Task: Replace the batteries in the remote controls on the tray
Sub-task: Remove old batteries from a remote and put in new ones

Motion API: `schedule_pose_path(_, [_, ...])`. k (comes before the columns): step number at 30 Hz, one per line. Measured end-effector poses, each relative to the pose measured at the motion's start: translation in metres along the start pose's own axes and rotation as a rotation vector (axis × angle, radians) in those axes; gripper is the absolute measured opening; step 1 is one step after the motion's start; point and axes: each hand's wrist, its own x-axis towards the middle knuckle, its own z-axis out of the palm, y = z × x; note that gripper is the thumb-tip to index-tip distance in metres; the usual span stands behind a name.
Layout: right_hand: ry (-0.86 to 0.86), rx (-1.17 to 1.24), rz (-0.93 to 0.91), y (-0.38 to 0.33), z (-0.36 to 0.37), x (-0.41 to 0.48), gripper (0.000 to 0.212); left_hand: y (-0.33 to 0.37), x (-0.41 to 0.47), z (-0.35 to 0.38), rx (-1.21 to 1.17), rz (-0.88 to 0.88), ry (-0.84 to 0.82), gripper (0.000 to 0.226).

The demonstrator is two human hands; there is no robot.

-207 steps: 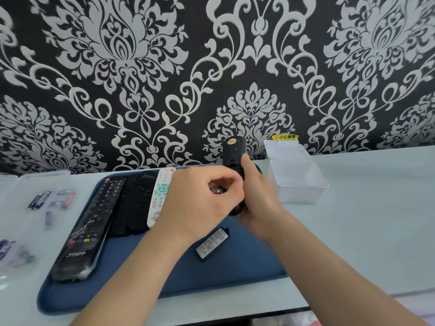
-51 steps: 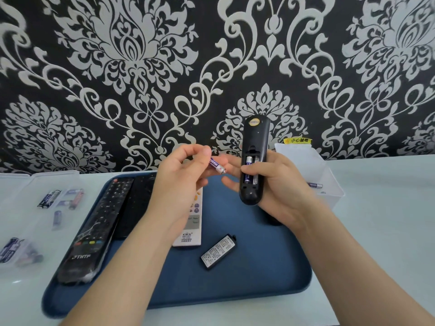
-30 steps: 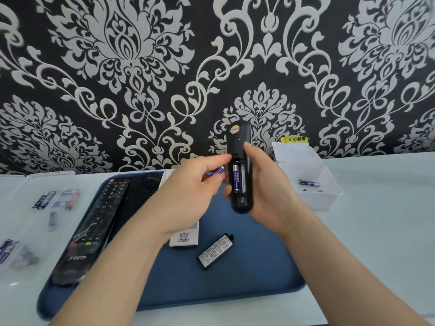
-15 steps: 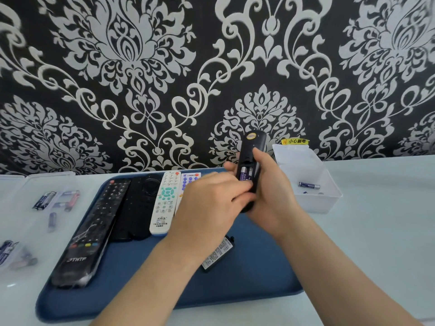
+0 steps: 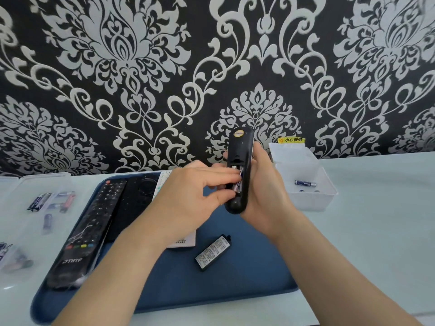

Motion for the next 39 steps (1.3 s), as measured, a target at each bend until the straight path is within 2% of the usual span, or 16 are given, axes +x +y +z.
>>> schedule_pose_path(4, [-0.019, -0.025, -0.01, 0.003, 0.002, -0.001, 0.055, 0.0, 0.0, -0.001, -0.018, -0.036, 0.078, 0.036])
schedule_pose_path(9, [-0.022, -0.031, -0.011, 0.013, 0.005, 0.001, 0.056, 0.001, 0.001, 0.012, 0.132, -0.023, 0.258, 0.028])
schedule_pose_path(13, [0.019, -0.086, 0.023, 0.02, 0.005, 0.002, 0.053, 0.001, 0.003, 0.017, -0.03, -0.237, 0.259, 0.037])
schedule_pose_path(15, [0.014, -0.078, 0.071, 0.024, 0.005, 0.002, 0.054, -0.001, 0.005, 0.019, 0.033, -0.266, 0.269, 0.041])
schedule_pose_path(18, [-0.072, -0.015, 0.146, 0.023, 0.005, -0.001, 0.045, -0.004, 0.007, 0.018, 0.051, -0.269, 0.229, 0.039])
schedule_pose_path(21, [-0.203, 0.0, 0.128, 0.01, 0.004, -0.003, 0.024, -0.005, 0.006, 0.007, -0.171, -0.287, 0.184, 0.028])
schedule_pose_path(22, [-0.222, 0.017, 0.115, 0.004, 0.002, -0.002, 0.023, -0.006, 0.007, 0.0, -0.178, -0.257, 0.205, 0.029])
schedule_pose_path(24, [-0.221, 0.077, 0.085, -0.005, -0.001, -0.002, 0.025, -0.005, 0.004, -0.016, -0.044, -0.15, 0.244, 0.034])
schedule_pose_path(26, [-0.174, 0.083, 0.035, -0.013, -0.005, -0.001, 0.027, -0.002, -0.001, -0.028, 0.124, -0.035, 0.128, 0.031])
schedule_pose_path(28, [-0.154, 0.04, 0.008, -0.014, -0.008, 0.001, 0.029, 0.0, -0.006, -0.03, 0.311, -0.033, -0.182, 0.022])
schedule_pose_path(29, [-0.147, 0.004, -0.001, -0.013, -0.011, -0.001, 0.03, 0.001, -0.01, -0.022, 0.396, -0.057, -0.359, 0.025])
schedule_pose_path(30, [-0.151, -0.023, -0.004, -0.012, -0.011, -0.002, 0.032, -0.001, -0.012, -0.015, 0.481, -0.067, -0.508, 0.037])
schedule_pose_path(32, [-0.158, -0.041, 0.013, -0.009, -0.011, -0.003, 0.036, -0.005, -0.015, 0.001, 0.586, -0.063, -0.684, 0.062])
schedule_pose_path(34, [-0.143, -0.018, 0.016, -0.006, -0.011, -0.002, 0.036, -0.008, -0.016, 0.011, 0.614, -0.052, -0.719, 0.068])
schedule_pose_path(39, [-0.091, 0.028, 0.065, -0.01, -0.012, 0.001, 0.019, -0.013, -0.014, 0.016, 0.578, -0.067, -0.664, 0.052])
